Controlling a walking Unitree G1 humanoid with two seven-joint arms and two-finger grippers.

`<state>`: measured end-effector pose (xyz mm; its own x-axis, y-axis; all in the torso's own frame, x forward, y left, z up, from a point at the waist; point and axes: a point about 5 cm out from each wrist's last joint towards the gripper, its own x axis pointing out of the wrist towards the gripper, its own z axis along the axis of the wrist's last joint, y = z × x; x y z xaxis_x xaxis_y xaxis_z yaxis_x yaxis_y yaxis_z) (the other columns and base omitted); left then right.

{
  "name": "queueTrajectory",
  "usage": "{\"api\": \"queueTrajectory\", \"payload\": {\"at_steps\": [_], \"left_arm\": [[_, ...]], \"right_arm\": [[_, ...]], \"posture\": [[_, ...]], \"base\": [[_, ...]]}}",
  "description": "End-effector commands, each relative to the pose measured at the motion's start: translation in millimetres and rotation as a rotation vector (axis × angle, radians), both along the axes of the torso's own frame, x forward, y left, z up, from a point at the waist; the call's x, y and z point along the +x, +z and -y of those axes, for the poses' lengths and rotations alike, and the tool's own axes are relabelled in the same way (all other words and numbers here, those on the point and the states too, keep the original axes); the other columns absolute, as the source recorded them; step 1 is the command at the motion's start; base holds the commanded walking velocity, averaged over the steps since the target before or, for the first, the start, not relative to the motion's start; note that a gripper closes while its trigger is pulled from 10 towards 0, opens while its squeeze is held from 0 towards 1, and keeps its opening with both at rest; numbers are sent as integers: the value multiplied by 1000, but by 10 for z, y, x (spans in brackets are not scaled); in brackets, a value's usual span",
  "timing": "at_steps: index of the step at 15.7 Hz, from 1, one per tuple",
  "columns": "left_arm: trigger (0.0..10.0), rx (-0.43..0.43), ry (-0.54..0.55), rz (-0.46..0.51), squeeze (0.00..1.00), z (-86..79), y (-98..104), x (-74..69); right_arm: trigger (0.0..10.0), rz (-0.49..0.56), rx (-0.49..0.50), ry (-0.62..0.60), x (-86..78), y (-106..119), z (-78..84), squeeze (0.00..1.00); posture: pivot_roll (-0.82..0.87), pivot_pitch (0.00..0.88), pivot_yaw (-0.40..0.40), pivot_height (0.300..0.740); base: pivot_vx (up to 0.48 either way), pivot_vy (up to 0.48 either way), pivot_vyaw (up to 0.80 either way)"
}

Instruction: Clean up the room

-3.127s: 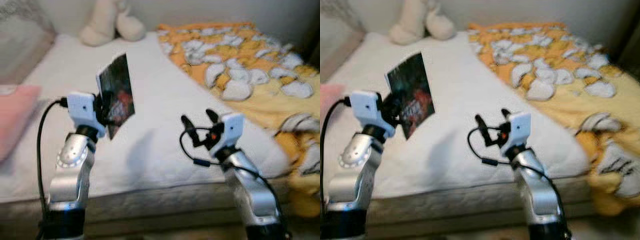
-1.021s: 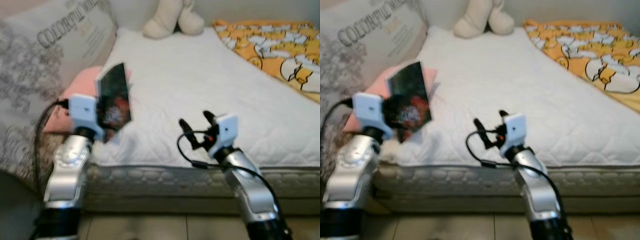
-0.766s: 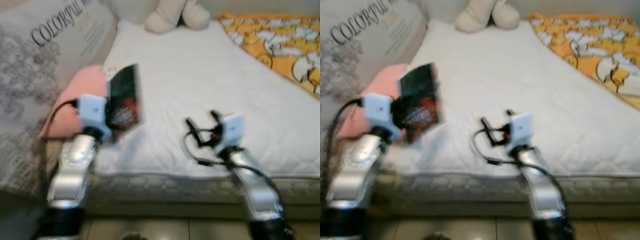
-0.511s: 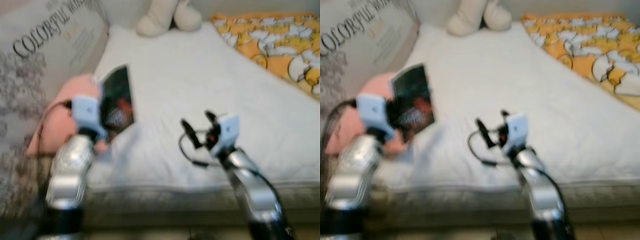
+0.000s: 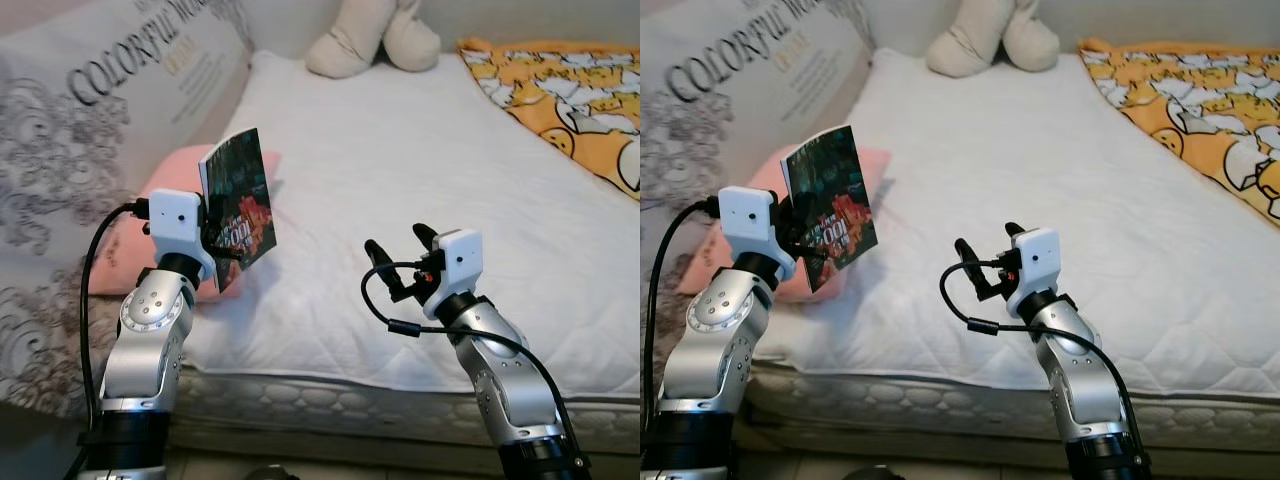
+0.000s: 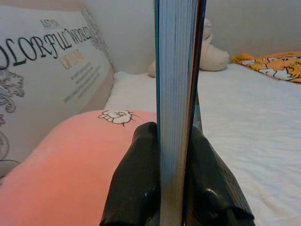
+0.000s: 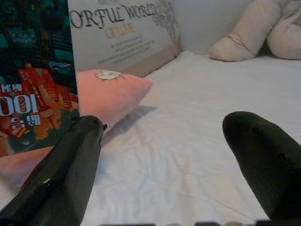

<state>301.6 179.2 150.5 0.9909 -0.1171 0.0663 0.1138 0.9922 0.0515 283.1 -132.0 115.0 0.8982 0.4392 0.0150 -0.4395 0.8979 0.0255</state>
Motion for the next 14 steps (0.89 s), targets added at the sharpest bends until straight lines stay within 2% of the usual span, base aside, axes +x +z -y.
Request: {"api": "queueTrajectory", "payload": {"at_steps": [1, 7, 8, 9, 10, 12, 13, 14], "left_arm": [[10000, -14, -3, 18, 0, -3, 44, 10], [10000, -27, -11, 5, 0, 11, 29, 19], [10000, -40, -33, -4, 0, 31, 22, 27], [10000, -117, -88, -38, 0, 100, 7, 60], [10000, -228, -233, -125, 0, 242, -34, 139], [10000, -232, -416, -383, 0, 418, -187, 350], [10000, -246, -438, -405, 0, 447, -178, 423], [10000, -266, -459, -422, 0, 493, -142, 577]], "right_arm": [[10000, 9, 9, -4, 10, 41, 19, 0], [10000, 10, 5, -9, 14, 47, 54, 0], [10000, 8, 5, -5, 13, 46, 58, 0], [10000, 4, 8, -2, 11, 54, 84, 0], [10000, -15, 50, 19, 0, 68, 127, 0], [10000, -61, 79, 73, -26, 82, 213, 0], [10000, -67, 69, 93, -40, 85, 235, 0], [10000, -82, 39, 156, -106, 95, 286, 0]], "posture": [[-17, 0, 90, 740], [-24, 0, 91, 740], [-25, 0, 90, 740], [-25, 0, 82, 740], [-32, 0, 66, 740], [-55, 0, 63, 740], [-55, 0, 63, 740], [-90, 0, 82, 740]], "base": [[0, 0, 0], [0, 0, 0], [0, 0, 0], [0, 0, 0], [0, 0, 0], [0, 0, 0], [0, 0, 0], [0, 0, 0]]}}
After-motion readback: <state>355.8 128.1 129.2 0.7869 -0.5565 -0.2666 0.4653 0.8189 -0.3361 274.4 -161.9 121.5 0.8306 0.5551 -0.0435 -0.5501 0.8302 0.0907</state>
